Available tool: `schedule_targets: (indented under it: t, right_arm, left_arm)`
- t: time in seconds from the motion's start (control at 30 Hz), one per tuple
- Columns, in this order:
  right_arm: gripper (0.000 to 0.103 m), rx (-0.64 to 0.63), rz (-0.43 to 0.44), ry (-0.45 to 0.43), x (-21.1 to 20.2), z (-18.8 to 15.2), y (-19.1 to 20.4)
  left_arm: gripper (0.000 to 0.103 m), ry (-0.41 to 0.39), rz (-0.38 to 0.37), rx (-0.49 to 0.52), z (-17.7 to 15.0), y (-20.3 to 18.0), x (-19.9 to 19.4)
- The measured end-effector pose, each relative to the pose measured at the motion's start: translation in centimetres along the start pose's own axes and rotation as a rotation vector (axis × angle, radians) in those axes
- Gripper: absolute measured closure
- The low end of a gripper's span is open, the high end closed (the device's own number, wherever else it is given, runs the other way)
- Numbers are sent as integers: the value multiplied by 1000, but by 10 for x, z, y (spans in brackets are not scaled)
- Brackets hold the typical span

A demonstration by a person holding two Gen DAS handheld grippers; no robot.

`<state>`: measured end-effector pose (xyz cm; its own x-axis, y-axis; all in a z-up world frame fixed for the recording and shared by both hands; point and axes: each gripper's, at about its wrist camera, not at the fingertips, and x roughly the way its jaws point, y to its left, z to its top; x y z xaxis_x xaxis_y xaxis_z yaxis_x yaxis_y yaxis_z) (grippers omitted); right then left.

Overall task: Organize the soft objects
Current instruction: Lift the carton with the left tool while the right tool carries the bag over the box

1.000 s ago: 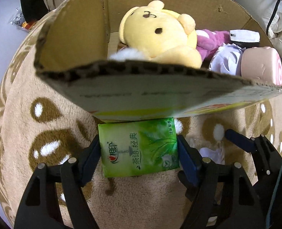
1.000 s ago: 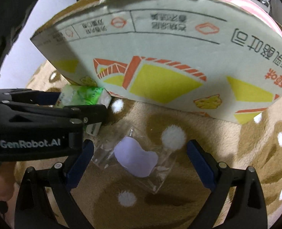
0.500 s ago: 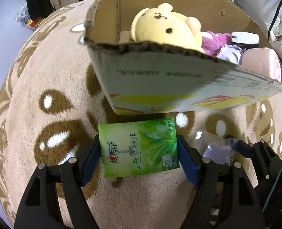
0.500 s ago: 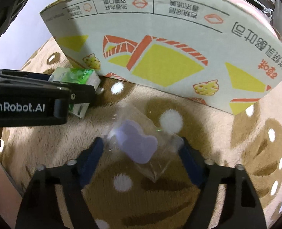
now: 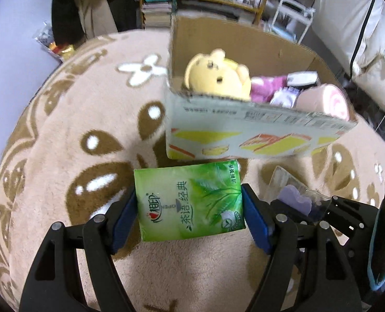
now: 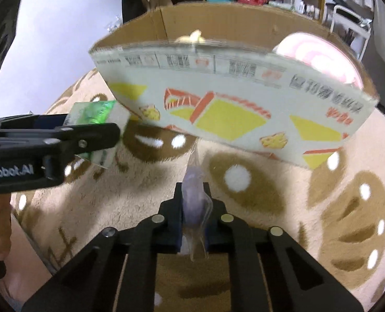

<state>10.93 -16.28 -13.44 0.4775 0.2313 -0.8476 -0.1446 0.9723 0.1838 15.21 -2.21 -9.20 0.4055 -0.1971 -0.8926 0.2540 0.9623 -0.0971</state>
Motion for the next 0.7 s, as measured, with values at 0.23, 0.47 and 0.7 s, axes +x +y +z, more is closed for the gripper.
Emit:
schedule_targets:
  t: [0.23,0.47,0.7]
  right_arm:
    - [93,60,41,-105,-44,0,-14]
    - [93,84,77,-211,-84,2,-20]
    - [94,65,71,-355,-118,14,-19]
  left_arm:
    - [28,-159,43,17,-3,-2,-39]
    - [28,-305,57,44,-6,-14,-73]
    - [28,-490,74,69,-6,-25,-112]
